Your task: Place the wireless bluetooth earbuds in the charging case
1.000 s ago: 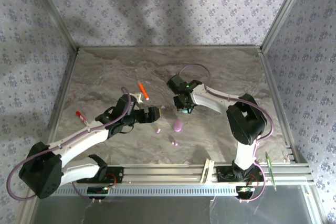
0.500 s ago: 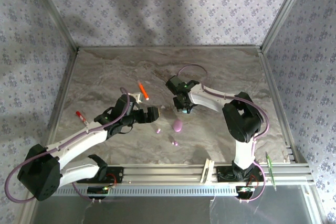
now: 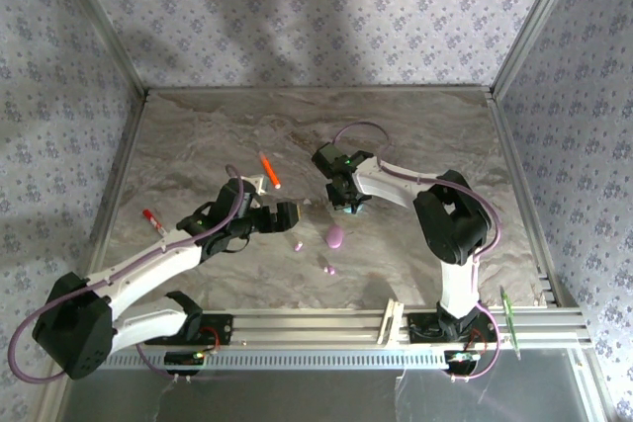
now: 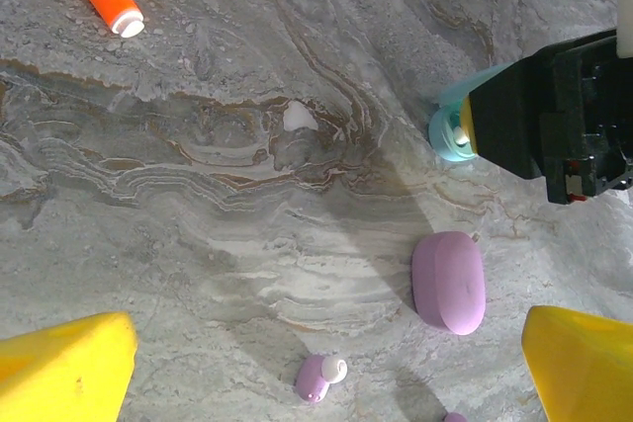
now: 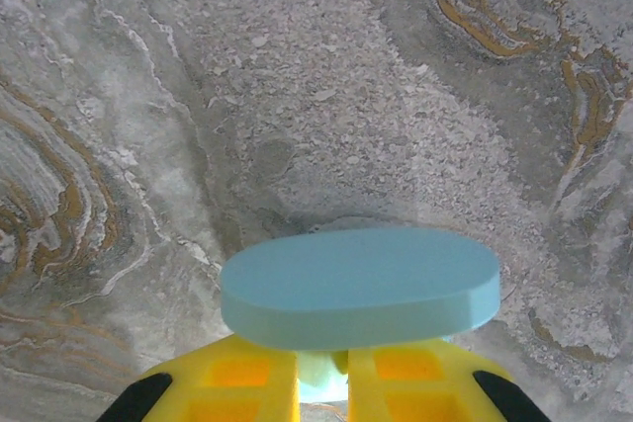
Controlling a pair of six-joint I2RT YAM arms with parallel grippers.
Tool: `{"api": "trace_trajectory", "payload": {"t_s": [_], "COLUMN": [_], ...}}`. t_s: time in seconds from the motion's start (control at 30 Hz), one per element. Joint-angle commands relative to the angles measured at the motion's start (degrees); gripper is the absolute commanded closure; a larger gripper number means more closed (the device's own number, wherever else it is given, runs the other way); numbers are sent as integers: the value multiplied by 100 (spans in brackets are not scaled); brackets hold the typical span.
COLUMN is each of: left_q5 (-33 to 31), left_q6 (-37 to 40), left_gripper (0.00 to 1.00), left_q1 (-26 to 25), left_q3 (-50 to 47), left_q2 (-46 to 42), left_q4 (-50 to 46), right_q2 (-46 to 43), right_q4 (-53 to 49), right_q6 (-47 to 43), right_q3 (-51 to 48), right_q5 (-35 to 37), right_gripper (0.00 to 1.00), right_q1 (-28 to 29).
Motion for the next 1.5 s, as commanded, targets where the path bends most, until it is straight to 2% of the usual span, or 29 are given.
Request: {"api": "trace_trajectory", "payload": {"t_s": [0.0, 0.4, 0.83, 1.0, 1.13, 1.47], "left_q5": [-98, -117, -110, -99, -223, -697], "left_q6": [103, 87, 43, 65, 147, 332], "left_gripper": [0, 0, 0, 0, 0, 0], "left_q1": [-43, -39, -43, -161, -419, -1235], "left_q3": [63, 98, 111, 107, 98, -134], "left_q2": [-126, -177, -327, -389, -509, -1201], "left_q4": [-62, -139, -212, -151, -109, -42], "right_q2": [88, -38, -718, -1387, -2229, -4751], "right_q4": [-66, -49, 57, 256, 479, 995], "right_q6": [-32, -30, 54, 92, 103, 259], "right_q3": [130, 76, -272, -706, -1362, -3043], "right_q5": [75, -81, -375, -633, -875, -1664], "right_gripper": [83, 76, 72, 70, 64, 39], "right_q1": [-37, -32, -32, -93, -218, -899]}}
